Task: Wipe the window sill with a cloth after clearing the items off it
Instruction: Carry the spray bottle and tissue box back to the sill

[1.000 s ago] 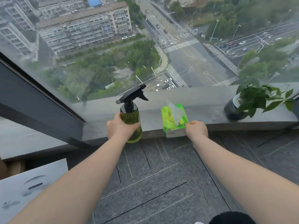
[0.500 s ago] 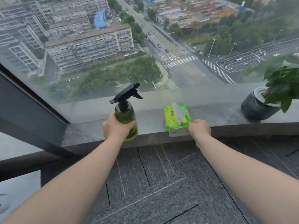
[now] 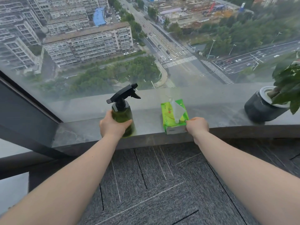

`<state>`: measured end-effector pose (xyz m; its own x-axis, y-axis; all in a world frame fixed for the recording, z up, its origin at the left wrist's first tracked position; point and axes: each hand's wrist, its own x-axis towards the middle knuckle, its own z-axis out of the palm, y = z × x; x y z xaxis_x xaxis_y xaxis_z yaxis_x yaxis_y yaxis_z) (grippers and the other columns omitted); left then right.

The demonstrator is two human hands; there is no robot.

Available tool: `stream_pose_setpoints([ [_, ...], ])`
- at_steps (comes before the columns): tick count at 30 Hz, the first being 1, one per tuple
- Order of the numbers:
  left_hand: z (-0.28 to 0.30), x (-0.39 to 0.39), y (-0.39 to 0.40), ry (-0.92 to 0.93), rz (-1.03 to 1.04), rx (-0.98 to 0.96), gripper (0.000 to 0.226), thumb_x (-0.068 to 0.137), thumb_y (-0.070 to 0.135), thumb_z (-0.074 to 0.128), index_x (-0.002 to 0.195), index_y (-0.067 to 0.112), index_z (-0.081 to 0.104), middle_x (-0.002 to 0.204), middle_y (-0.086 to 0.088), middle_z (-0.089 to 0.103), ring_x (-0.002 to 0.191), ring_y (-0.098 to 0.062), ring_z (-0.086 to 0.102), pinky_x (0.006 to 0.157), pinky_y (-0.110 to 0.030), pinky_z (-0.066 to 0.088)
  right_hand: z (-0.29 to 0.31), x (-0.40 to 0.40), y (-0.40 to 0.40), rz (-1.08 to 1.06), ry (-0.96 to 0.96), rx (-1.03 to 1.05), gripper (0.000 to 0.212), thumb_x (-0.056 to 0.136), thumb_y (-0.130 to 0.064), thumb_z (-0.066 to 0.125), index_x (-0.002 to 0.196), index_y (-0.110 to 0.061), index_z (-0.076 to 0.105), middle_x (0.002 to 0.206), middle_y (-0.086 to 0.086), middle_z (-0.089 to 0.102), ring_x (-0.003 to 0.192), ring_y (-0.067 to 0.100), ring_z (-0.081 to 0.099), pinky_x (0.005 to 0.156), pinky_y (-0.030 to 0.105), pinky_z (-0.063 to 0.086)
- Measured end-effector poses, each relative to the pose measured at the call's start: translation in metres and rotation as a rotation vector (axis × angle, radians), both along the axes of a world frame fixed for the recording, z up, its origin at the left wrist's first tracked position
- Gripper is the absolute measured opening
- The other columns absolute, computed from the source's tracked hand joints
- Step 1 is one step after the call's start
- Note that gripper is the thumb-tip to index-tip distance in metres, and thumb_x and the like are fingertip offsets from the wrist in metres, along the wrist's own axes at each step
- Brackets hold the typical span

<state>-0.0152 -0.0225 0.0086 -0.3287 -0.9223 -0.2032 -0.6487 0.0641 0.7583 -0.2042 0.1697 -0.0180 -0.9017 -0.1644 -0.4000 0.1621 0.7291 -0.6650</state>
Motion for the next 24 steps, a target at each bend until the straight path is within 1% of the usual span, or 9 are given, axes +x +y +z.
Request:
stream_pose_setpoints([
  [4,-0.007,-0.001,-0.005,0.033,0.003,-0.005,0.057,0.064,0.044,0.082,0.110,0.025,0.055,0.118,-0.001,0.063,0.110,-0.026,0.058,0.095,-0.041,0.049,-0.007,0.003,-0.004,0.004,-0.033,0.013,0.019,0.086,-0.017,0.059,0.088,-0.001,0.070,0.093,0.020,0.071,0.089,0.034,0.065,0.068,0.029,0.042],
  [6,-0.008,-0.001,-0.008,0.051,-0.004,-0.009,0.058,0.066,0.044,0.081,0.114,0.024,0.055,0.120,0.001,0.063,0.113,-0.026,0.058,0.097,-0.041,0.048,-0.013,0.001,-0.004,-0.024,-0.043,-0.001,0.018,0.084,-0.016,0.060,0.085,-0.001,0.070,0.091,0.020,0.071,0.089,0.035,0.067,0.072,0.031,0.049],
  [8,-0.009,-0.001,-0.010,0.056,-0.015,-0.012,0.060,0.068,0.045,0.080,0.118,0.025,0.054,0.121,0.002,0.063,0.114,-0.026,0.057,0.097,-0.041,0.048,-0.020,-0.004,-0.003,-0.066,-0.063,-0.045,0.016,0.080,-0.014,0.060,0.082,-0.001,0.069,0.089,0.021,0.071,0.090,0.038,0.068,0.081,0.041,0.057],
  [10,-0.009,0.000,-0.011,0.051,-0.036,-0.025,0.061,0.070,0.046,0.079,0.121,0.025,0.053,0.122,0.002,0.062,0.115,-0.025,0.057,0.096,-0.040,0.048,-0.024,-0.007,-0.002,-0.118,-0.093,-0.095,0.011,0.079,-0.010,0.058,0.076,-0.002,0.065,0.088,0.021,0.069,0.087,0.039,0.069,0.080,0.051,0.058],
  [12,-0.009,0.001,-0.010,0.048,-0.049,-0.042,0.062,0.071,0.047,0.078,0.122,0.026,0.052,0.124,0.002,0.062,0.116,-0.025,0.056,0.095,-0.039,0.047,-0.020,-0.005,-0.002,-0.171,-0.115,-0.135,0.009,0.083,-0.004,0.057,0.074,-0.004,0.059,0.091,0.020,0.067,0.084,0.039,0.069,0.077,0.054,0.058],
  [17,-0.013,0.005,-0.003,0.039,-0.069,-0.039,0.064,0.071,0.044,0.078,0.125,0.028,0.047,0.125,0.003,0.061,0.117,-0.026,0.056,0.092,-0.039,0.047,-0.019,-0.005,-0.003,-0.237,-0.196,-0.190,0.007,0.090,0.001,0.055,0.094,-0.005,0.053,0.100,0.016,0.055,0.093,0.036,0.064,0.080,0.049,0.058],
  [20,-0.018,0.010,0.004,-0.052,-0.062,-0.008,0.090,0.073,0.047,0.076,0.145,0.021,0.028,0.143,-0.001,0.047,0.129,-0.028,0.047,0.098,-0.044,0.046,-0.022,-0.009,-0.001,-0.232,-0.266,-0.210,0.005,0.091,-0.001,0.055,0.094,-0.005,0.054,0.103,0.018,0.057,0.096,0.035,0.064,0.076,0.046,0.057],
  [22,-0.022,0.014,0.007,-0.133,-0.055,-0.006,0.101,0.074,0.051,0.073,0.151,0.019,0.016,0.150,-0.004,0.038,0.134,-0.030,0.042,0.102,-0.049,0.044,-0.021,-0.010,0.001,-0.211,-0.284,-0.204,0.003,0.092,-0.004,0.056,0.091,-0.006,0.053,0.104,0.020,0.060,0.099,0.035,0.064,0.071,0.045,0.057],
  [24,-0.025,0.017,0.008,-0.181,-0.031,-0.033,0.095,0.074,0.053,0.072,0.147,0.016,0.023,0.146,-0.007,0.041,0.128,-0.033,0.046,0.098,-0.051,0.046,-0.022,-0.011,0.001,-0.187,-0.295,-0.189,0.008,0.093,-0.007,0.056,0.100,-0.003,0.057,0.105,0.022,0.063,0.095,0.034,0.065,0.063,0.040,0.056],
])
